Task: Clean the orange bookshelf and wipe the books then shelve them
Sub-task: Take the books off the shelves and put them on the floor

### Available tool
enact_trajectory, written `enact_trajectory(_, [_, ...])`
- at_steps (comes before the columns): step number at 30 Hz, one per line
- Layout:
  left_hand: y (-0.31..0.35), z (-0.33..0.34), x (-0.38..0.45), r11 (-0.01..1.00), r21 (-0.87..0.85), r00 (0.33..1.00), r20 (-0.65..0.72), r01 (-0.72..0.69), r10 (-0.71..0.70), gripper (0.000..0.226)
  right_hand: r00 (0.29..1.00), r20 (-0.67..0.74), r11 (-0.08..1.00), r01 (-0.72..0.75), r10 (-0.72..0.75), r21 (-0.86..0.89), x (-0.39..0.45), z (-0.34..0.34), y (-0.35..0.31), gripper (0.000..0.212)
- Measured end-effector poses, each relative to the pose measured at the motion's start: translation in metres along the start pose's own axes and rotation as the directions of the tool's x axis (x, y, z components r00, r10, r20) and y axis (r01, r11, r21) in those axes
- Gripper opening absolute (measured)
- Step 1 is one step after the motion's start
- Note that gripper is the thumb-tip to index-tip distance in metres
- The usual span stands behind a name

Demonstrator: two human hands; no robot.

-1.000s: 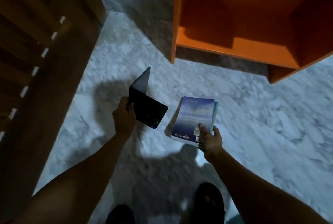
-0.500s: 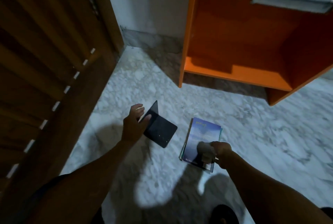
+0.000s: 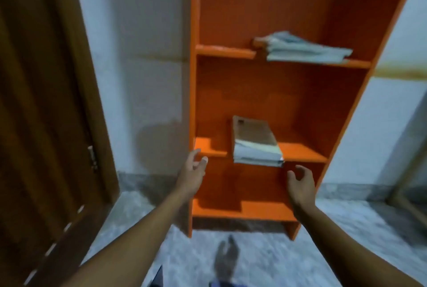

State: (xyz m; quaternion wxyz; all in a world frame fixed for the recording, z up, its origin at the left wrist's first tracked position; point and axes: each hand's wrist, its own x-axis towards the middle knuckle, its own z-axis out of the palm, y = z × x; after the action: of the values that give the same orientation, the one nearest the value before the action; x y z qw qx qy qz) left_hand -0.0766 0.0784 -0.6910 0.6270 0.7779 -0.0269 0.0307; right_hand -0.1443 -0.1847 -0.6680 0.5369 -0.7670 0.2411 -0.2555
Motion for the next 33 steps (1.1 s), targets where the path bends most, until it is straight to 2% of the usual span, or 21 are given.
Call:
enact_trajectory(3, [0.045,0.031,0.032,0.998,0.067,0.999,0.033,-0.002,0.0,0.061,0.988,-0.096,0.987,0.131,-0.121,0.098,0.042,-0.026,-0.053,0.046])
enact_trajectory(6, [0.072,0.061,0.05,0.986,0.161,0.994,0.085,0.052,-0.067,0.073,0.984,-0.127,0.935,0.158,-0.124,0.316,0.078,-0.049,-0.116,0.048])
enact_trajectory(9, [0.086,0.09,0.061,0.954,0.266,0.982,0.09,0.139,-0.168,0.079,0.995,-0.04,0.887,0.101,-0.093,0.45,0.104,-0.065,-0.181,0.059])
enact_trajectory(13, [0.085,0.114,0.064,0.935,0.299,0.978,0.019,0.193,-0.208,0.064,0.989,0.117,0.89,0.025,-0.088,0.455,0.121,-0.07,-0.235,0.068])
enact_trajectory(15, [0.078,0.119,0.061,0.947,0.213,0.969,-0.002,0.241,-0.246,0.065,0.985,0.167,0.901,-0.028,-0.049,0.433,0.123,-0.068,-0.246,0.069])
enact_trajectory(18, [0.072,0.125,0.058,0.952,-0.022,0.952,0.013,0.305,-0.305,0.063,0.98,0.2,0.875,-0.095,-0.002,0.474,0.126,-0.063,-0.248,0.068])
enact_trajectory(20, [0.068,0.127,0.058,0.931,-0.121,0.939,0.032,0.345,-0.343,0.061,0.981,0.195,0.838,-0.1,-0.007,0.537,0.123,-0.06,-0.245,0.07])
enact_trajectory(24, [0.061,0.122,0.05,0.846,-0.246,0.881,0.155,0.473,-0.448,0.079,0.985,0.166,0.796,-0.058,-0.054,0.602,0.112,-0.054,-0.223,0.073])
enact_trajectory(26, [0.054,0.114,0.044,0.823,-0.244,0.856,0.219,0.513,-0.469,0.069,0.974,0.223,0.789,-0.109,-0.036,0.605,0.103,-0.053,-0.21,0.06])
enact_trajectory(28, [0.045,0.105,0.042,0.819,-0.242,0.848,0.258,0.521,-0.463,0.063,0.959,0.285,0.784,-0.169,-0.01,0.597,0.093,-0.05,-0.201,0.028])
enact_trajectory(29, [0.042,0.101,0.043,0.813,-0.265,0.85,0.265,0.518,-0.455,0.059,0.953,0.302,0.789,-0.183,-0.004,0.586,0.089,-0.049,-0.197,0.021])
enact_trajectory(31, [0.042,0.099,0.044,0.782,-0.354,0.856,0.286,0.512,-0.431,0.047,0.958,0.286,0.819,-0.157,-0.009,0.551,0.08,-0.046,-0.19,0.019])
enact_trajectory(33, [0.045,0.101,0.044,0.742,-0.416,0.849,0.312,0.526,-0.427,0.034,0.967,0.246,0.802,-0.093,-0.069,0.59,0.066,-0.043,-0.182,0.015])
